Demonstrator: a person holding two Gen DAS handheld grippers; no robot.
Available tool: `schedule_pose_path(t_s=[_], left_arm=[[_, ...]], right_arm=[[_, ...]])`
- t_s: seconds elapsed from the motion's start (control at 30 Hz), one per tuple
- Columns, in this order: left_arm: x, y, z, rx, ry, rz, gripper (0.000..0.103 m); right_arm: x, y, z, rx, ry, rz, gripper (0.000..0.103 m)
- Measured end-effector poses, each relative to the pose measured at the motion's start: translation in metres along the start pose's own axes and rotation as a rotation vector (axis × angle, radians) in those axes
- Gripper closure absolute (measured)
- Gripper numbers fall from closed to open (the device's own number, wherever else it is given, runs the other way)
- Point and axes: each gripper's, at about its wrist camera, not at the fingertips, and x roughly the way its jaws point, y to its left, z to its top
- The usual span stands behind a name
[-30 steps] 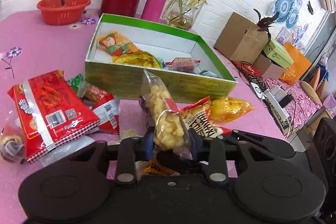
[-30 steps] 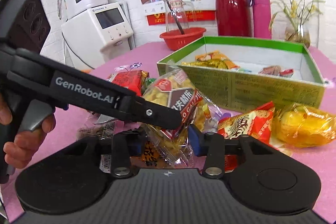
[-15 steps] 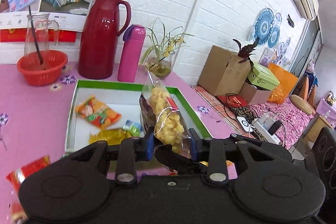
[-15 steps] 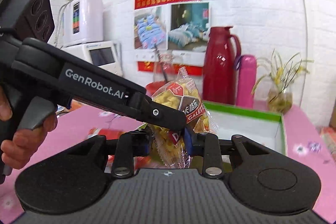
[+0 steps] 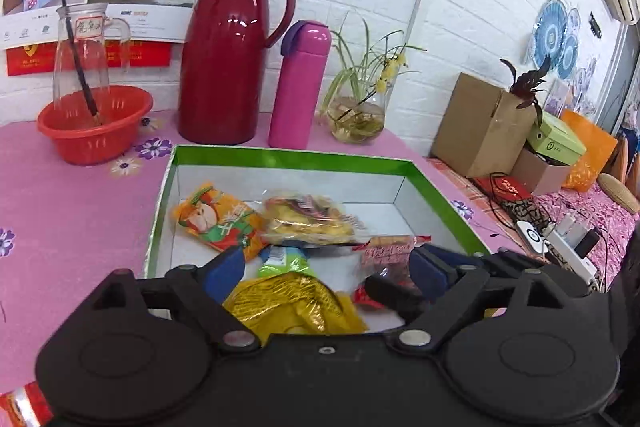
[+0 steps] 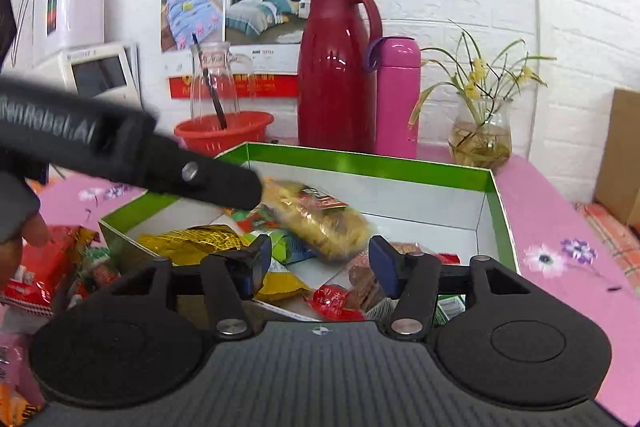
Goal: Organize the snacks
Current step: 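Drop the clear cookie bag and gold packet into the box with both tools, then move both tools back over the remaining snacks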
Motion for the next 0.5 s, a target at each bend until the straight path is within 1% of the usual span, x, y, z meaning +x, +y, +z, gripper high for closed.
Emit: schedule_pose_path(t_s=[0.13,0.17,0.3,0.37,0.5], left_arm=[[-0.02,-0.001,0.001,-0.029,0.001,-0.027,0.0],[-0.027,-0.003,0.001,-0.028,0.0,-0.026,0.0],[-0.064,-0.011,-0.007,-0.022,0.009,0.005,0.0],[-0.082,-0.013,-0.015,-0.014,0.016,0.009,0.0],[-0.114,-0.017,-0.04,0.019,0.037,0.017,0.0]], right_arm=[[-0.026,0.001,0.011,0.016,-0.049,0.002,0.0],[-0.034,0.004,0.013,0.012,-0.065,0.001,0.0],[-0.066,0.017,0.017,-0.01,-0.101,0.044,0.0],[-0.082,0.022,0.015,-0.01,-0.097,0.073,0.0],[-0.105,0.034,0.003,-0.001,-0.04,0.147,0.0]])
